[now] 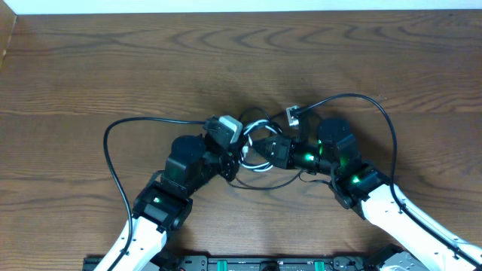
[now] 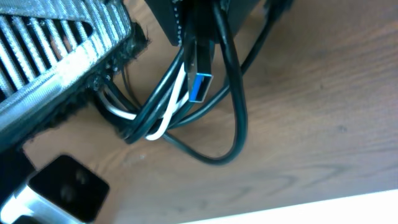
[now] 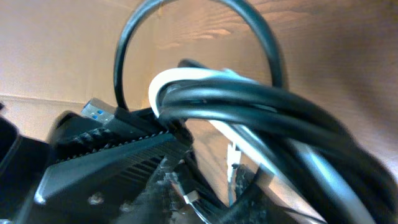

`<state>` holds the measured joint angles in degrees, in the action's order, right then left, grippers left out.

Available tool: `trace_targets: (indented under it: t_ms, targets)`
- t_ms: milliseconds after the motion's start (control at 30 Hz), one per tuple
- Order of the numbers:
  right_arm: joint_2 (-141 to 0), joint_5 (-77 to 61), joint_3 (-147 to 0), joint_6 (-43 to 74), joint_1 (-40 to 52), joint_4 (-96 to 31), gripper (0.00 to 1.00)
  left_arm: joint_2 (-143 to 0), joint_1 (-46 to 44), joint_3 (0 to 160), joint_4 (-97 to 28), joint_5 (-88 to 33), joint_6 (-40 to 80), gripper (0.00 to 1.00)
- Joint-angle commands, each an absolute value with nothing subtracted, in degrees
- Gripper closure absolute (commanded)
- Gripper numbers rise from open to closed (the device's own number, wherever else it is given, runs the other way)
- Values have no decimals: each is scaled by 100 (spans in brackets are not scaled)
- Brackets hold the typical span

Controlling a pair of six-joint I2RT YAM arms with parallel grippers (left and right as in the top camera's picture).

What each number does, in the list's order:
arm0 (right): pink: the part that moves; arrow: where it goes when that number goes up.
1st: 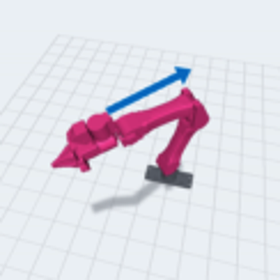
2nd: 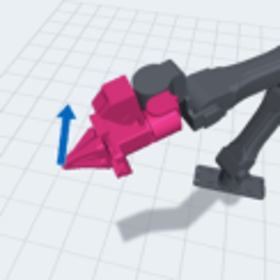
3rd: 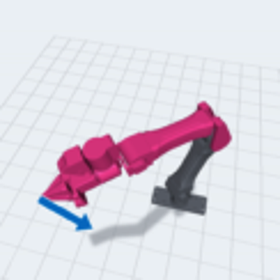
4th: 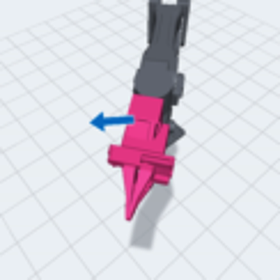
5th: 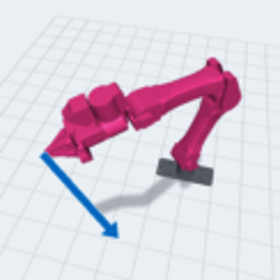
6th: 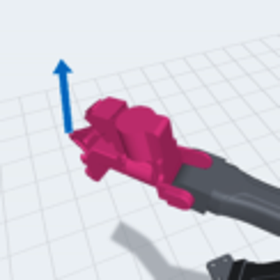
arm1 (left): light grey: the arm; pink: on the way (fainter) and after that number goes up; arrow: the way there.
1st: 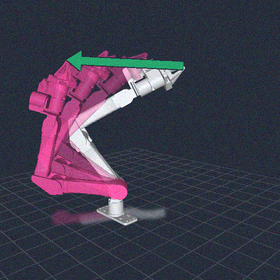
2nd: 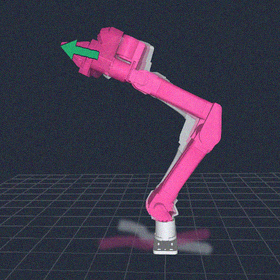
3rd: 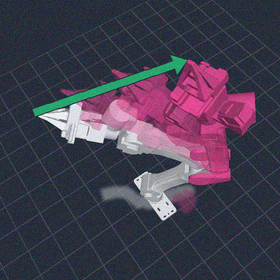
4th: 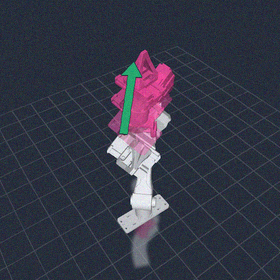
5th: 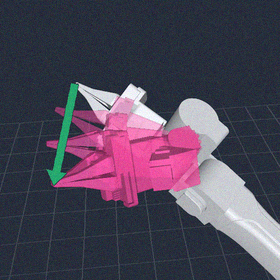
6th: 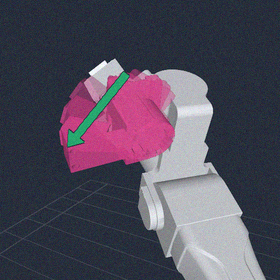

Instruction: Untangle cables

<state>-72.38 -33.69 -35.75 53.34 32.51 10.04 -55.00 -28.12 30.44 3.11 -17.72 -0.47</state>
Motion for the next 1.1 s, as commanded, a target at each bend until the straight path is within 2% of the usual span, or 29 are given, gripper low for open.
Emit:
trace_targets:
  t_ms: [0, 133, 333, 400, 433, 567, 767, 1067]
  targets:
    - [-7196, -3197, -3586, 4617, 3258, 676, 60, -5339, -2808, 3098, 174, -1885, -556, 92]
    - [-6901, -3223, -3588, 4206, 3258, -3, 40, -5336, -2808, 3098, 86, -923, -753, 92]
    - [-5621, -3673, -3588, 3365, 3216, -683, 28, -5339, -2810, 3098, 84, -950, -1350, 92]
    - [-5148, -3769, -3588, 2812, 3155, -854, 19, -5345, -2810, 3098, 78, -1199, -1350, 92]
    - [-4932, -3765, -3588, 2464, 3127, -969, 17, -5347, -2810, 3098, 43, -1417, -1352, 92]
    - [-4125, -3533, -3588, 1358, 2980, -1516, 17, -5347, -2808, 3098, -185, -2235, -1352, 92]
    - [-3909, -1559, -3586, 735, 2961, -2257, 18, -5347, -2808, 3098, -325, -4189, -1350, 92]
    - [-4724, -1498, -3586, 150, 2967, -1868, 18, -5347, -2808, 3098, -322, -5470, -1345, 92]
